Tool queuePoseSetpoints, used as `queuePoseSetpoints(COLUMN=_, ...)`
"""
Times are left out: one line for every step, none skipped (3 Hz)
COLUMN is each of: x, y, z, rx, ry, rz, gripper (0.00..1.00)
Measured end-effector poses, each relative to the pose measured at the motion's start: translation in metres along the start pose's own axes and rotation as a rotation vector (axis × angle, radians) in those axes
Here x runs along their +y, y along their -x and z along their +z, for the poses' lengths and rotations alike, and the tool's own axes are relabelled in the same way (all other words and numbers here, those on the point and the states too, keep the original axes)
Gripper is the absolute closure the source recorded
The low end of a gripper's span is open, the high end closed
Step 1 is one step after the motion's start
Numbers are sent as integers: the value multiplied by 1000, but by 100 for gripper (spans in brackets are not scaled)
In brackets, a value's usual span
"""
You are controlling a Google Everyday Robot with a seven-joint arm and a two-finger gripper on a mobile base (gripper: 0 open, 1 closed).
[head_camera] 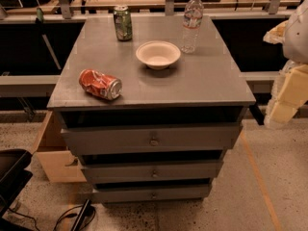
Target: Place coke can upright
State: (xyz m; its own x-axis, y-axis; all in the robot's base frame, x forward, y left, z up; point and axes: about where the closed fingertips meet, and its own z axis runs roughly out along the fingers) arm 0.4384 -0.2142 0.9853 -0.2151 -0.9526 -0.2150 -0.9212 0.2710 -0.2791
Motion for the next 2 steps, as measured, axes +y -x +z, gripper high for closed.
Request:
queuePoseSetpoints(x=0, y=0, z=0, rx=0, ry=0, rz=0, gripper=0)
queuePoseSetpoints(x=-7, y=26, z=-1, rx=7, ry=-8, rz=5, gripper=0)
